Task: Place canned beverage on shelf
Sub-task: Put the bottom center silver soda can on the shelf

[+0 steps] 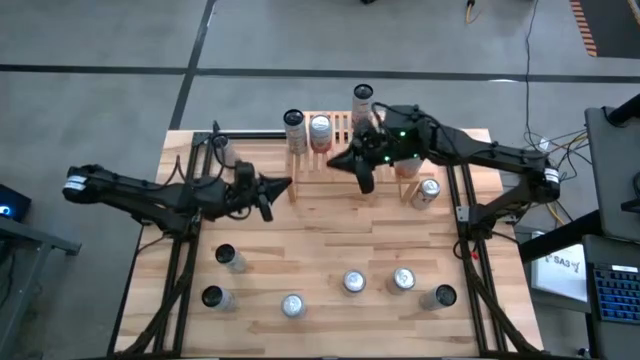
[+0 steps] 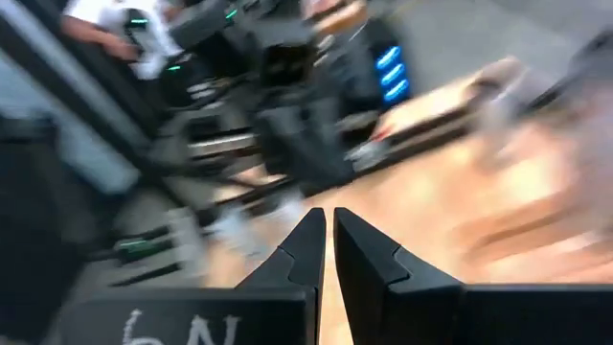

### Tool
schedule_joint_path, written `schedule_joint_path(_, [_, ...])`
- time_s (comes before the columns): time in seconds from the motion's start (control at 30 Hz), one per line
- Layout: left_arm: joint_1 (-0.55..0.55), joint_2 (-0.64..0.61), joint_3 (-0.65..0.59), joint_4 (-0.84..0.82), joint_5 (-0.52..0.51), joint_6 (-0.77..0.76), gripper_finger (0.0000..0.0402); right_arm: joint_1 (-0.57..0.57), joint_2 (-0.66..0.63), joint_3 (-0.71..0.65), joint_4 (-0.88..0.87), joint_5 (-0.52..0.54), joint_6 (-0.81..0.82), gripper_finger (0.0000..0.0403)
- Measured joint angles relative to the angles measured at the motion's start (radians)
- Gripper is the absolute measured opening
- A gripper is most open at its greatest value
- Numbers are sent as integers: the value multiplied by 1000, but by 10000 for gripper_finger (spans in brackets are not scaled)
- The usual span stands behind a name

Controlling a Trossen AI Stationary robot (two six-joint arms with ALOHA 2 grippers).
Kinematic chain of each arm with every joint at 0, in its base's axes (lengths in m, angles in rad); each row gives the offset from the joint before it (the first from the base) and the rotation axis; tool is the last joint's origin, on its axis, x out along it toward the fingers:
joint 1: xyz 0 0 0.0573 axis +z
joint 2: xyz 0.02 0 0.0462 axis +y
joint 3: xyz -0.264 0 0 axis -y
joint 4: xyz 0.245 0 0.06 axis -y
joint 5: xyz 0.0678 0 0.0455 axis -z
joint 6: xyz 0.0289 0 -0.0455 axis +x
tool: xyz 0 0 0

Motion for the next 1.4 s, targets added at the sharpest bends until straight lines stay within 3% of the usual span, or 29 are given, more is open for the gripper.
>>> schedule_joint_path(0.13, [-19, -43, 0, -125, 87, -3, 0, 74, 65, 0, 1, -201, 307, 18])
schedule_joint_path(0.27, [-18, -122, 0, -182, 266, 3, 0, 239, 143, 0, -14, -369, 591, 18])
schedule_joint_path(0.4, [-19, -211, 0, -252, 378, 19, 0, 359, 180, 0, -8, -372, 857, 18])
schedule_joint_path(0.53, [-18, -285, 0, -322, 376, 33, 0, 442, 204, 0, -31, -361, 1053, 18])
schedule_joint_path(0.63, [-18, -325, 0, -365, 376, 46, 0, 494, 207, 0, -105, -362, 1107, 18])
schedule_joint_path(0.7, [-18, -339, 0, -383, 374, 46, 0, 514, 200, 0, -188, -354, 1094, 18])
schedule_joint_path(0.77, [-18, -346, 0, -384, 371, 47, 0, 531, 193, 0, -281, -306, 981, 18])
schedule_joint_path(0.9, [-18, -339, 0, -383, 370, 54, 0, 580, 179, 0, -438, -43, 612, 18])
schedule_joint_path(0.97, [-18, -332, 0, -383, 370, 47, 0, 600, 176, 0, -493, 88, 488, 18])
schedule_joint_path(1.07, [-18, -320, 0, -383, 370, 30, 0, 607, 197, 1, -494, 202, 349, 18])
schedule_joint_path(1.23, [-18, -300, 0, -382, 370, 21, 0, 585, 230, 1, -466, 368, 306, 25])
schedule_joint_path(1.4, [-18, -288, 0, -381, 370, 21, 0, 556, 248, 1, -435, 393, 260, 69])
